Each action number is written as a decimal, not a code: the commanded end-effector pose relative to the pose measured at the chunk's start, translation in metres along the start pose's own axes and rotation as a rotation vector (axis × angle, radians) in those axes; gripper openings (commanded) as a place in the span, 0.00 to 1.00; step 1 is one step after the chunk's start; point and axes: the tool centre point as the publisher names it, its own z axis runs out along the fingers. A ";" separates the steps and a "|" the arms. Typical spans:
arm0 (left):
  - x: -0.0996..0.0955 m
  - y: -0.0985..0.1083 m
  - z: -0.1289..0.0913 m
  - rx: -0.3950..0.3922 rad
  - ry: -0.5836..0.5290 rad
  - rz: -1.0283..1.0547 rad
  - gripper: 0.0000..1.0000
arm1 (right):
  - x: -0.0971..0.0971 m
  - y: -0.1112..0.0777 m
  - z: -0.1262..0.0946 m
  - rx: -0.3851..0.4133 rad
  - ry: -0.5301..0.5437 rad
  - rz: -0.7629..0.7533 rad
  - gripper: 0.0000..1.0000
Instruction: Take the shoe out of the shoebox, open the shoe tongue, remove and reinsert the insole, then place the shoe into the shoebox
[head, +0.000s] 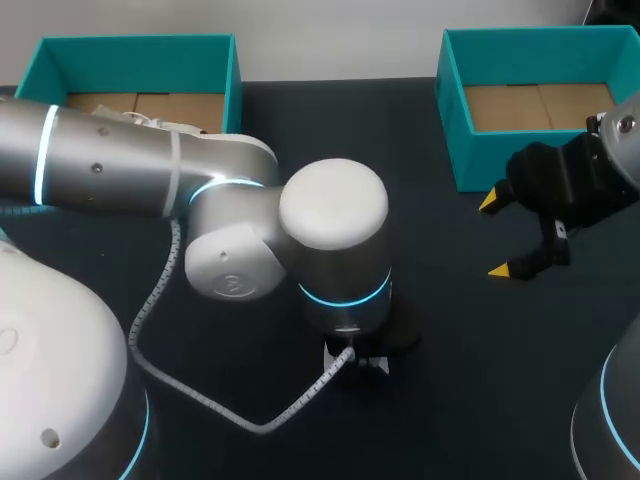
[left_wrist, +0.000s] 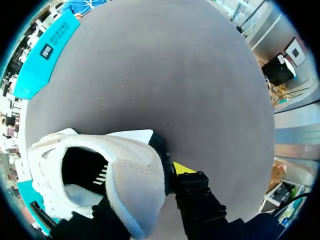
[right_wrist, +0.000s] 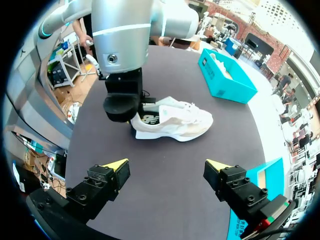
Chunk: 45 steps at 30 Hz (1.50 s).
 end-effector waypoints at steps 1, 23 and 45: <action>-0.009 0.004 0.000 -0.013 0.023 0.000 0.00 | 0.000 0.000 0.001 0.002 0.000 0.000 1.00; -0.054 0.054 -0.154 -0.002 0.201 0.014 0.00 | 0.000 0.000 0.001 0.002 0.000 0.000 1.00; -0.061 0.062 -0.222 0.050 0.203 0.057 0.00 | 0.000 0.000 0.001 0.002 0.000 0.000 1.00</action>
